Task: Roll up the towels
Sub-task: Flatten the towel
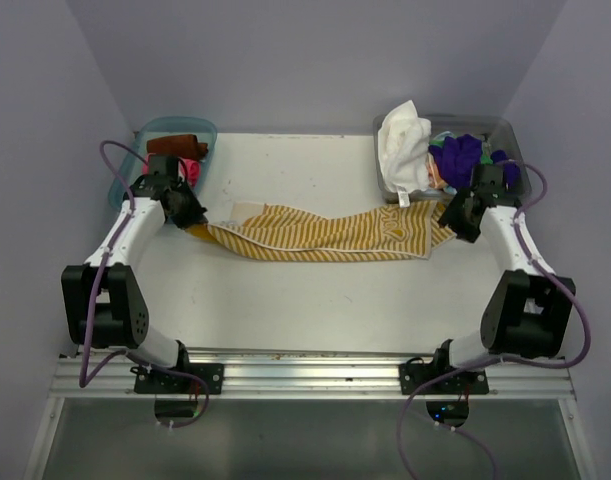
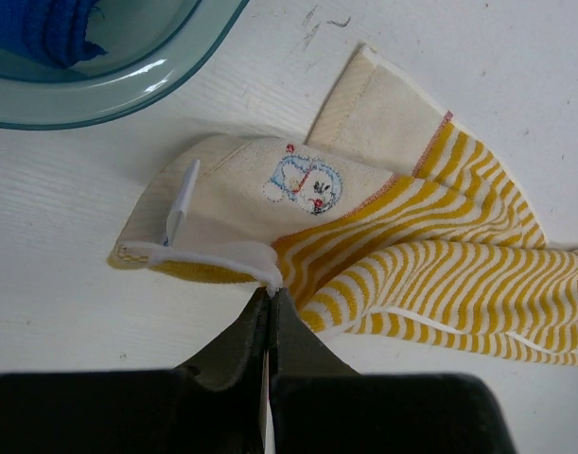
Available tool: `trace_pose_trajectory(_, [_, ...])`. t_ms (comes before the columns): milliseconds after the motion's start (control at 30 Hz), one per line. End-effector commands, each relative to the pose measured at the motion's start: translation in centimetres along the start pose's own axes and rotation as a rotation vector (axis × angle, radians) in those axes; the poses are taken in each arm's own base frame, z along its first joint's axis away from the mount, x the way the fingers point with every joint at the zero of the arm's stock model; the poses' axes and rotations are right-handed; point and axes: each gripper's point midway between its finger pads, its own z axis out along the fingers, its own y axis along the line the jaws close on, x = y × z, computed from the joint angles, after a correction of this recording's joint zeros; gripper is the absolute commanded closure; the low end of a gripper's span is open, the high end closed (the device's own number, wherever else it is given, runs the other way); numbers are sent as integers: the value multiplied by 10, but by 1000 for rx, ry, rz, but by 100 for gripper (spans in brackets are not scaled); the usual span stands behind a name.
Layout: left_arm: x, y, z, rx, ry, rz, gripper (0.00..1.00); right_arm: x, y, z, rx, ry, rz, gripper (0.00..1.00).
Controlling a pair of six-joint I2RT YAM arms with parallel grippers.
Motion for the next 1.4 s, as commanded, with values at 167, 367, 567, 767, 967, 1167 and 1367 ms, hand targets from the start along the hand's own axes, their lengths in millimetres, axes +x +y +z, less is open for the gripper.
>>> trace_pose_trajectory(167, [-14,-11,1,43,-54,15,100,80,-4,4,-138,87,68,48])
trace_pose_trajectory(367, [-13,-9,1,40,-51,14,100,86,2,30,-159,116,82,48])
trace_pose_trajectory(567, [-13,-10,2,40,-50,13,100,79,1,49,-127,111,85,50])
trace_pose_trajectory(767, [-14,-11,1,42,-53,15,100,81,2,65,-114,135,96,72])
trace_pose_trajectory(967, [-15,-10,0,40,-52,15,100,69,2,47,-114,78,105,100])
trace_pose_trajectory(1167, [-22,-14,-5,40,-72,19,100,50,3,14,-125,2,110,100])
trace_pose_trajectory(1367, [-48,-42,-6,114,-81,1,100,-24,29,-32,-185,-163,129,100])
